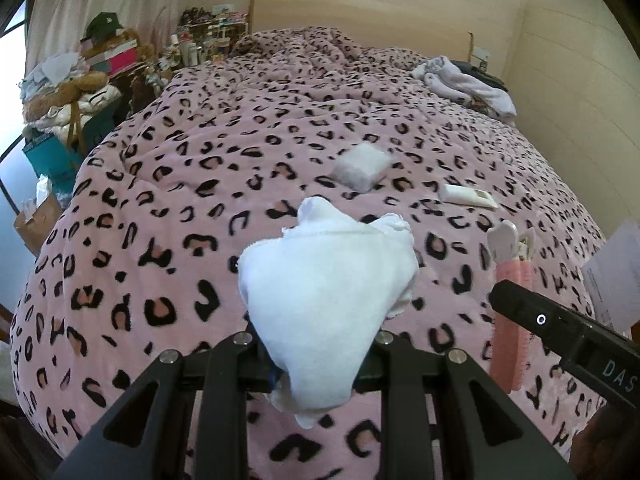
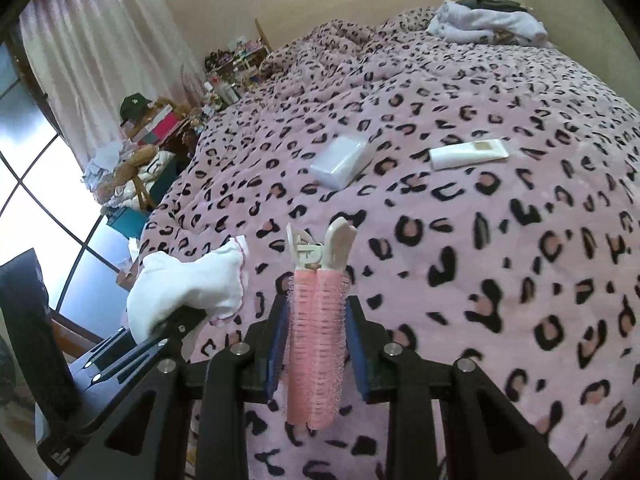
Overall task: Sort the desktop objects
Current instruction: 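Lift white cloth in left tool while right tool lifts pink roller, then carry white cloth in left tool while right tool carries roller to paper bag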
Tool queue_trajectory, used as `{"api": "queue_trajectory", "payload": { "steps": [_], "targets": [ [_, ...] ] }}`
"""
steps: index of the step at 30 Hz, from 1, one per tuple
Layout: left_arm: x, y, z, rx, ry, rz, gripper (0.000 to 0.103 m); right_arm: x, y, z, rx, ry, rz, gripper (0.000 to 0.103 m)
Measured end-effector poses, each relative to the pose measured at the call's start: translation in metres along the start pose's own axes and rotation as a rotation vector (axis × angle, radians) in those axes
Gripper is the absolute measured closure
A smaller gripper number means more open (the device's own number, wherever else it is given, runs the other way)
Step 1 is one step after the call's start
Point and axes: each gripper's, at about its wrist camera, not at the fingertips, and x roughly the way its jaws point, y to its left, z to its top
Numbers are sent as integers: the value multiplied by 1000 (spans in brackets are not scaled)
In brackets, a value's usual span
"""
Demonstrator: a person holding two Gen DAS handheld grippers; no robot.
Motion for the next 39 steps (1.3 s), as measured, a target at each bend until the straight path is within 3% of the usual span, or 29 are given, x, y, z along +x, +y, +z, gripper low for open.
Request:
{"api": "queue_trajectory", "payload": {
  "steps": [11,39],
  "targets": [
    [-22,-47,2,63,-21,-28,79,-42,-27,-1,29,-65,-47,75],
    [-52,-120,2,141,-47,-100,79,-104,-70,-10,94,-154,-93,75]
  ]
}}
